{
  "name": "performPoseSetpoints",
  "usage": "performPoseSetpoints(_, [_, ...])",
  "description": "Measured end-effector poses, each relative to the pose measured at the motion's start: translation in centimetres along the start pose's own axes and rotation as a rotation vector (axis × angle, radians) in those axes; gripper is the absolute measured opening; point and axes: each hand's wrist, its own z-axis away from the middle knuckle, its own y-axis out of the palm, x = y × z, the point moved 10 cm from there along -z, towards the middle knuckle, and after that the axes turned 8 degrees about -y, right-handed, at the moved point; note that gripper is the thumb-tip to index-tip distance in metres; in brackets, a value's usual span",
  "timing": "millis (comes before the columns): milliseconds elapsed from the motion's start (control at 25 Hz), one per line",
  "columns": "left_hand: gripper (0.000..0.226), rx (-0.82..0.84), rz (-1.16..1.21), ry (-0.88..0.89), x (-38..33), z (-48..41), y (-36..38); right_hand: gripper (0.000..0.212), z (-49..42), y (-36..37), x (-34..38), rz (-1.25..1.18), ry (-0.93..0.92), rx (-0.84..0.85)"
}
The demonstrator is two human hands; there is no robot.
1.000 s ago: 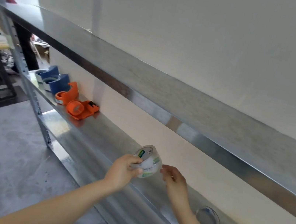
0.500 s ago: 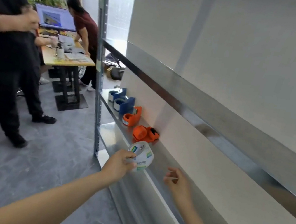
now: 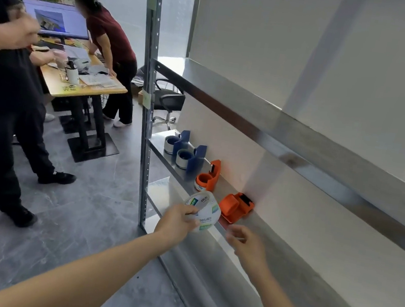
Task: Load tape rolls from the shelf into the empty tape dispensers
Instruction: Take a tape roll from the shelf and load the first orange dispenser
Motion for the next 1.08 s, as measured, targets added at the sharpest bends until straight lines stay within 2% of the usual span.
performPoseSetpoints(80, [0.035,0.036,0.010,0.015,-0.6,-1.8,0.3,0.015,-0.6,2.5,-0.1,-0.165,0.085,0.052])
performPoseSetpoints(160, [0.036,0.084,0.043,0.041,-1.4,-3.2,1.1,0.026,-1.4,4.3,-0.1,-0.321,0.122,0.082])
performPoseSetpoints(280, [0.035,0.162,0.036,0.077,-2.7,-5.5,2.7,0.029,-3.3,5.3,-0.2,-0.477,0.137,0.045])
performPoseSetpoints(520, [0.033,0.320,-0.057,0.172,-4.7,-10.3,6.5,0.020,-7.5,2.5,-1.1,-0.471,0.072,-0.170])
performPoseSetpoints(680, [0.028,0.378,-0.155,0.230,-5.7,-13.8,8.4,0.017,-9.3,0.3,-3.8,-0.515,0.121,-0.279])
performPoseSetpoints(880, [0.037,0.333,-0.251,0.126,-4.3,-18.8,10.0,0.011,-9.8,-3.1,-7.3,-0.460,0.178,-0.434])
performPoseSetpoints(1080, [0.039,0.355,-0.428,-0.018,-3.1,-21.8,13.6,0.013,-10.4,-2.7,-9.2,-0.428,0.248,-0.480])
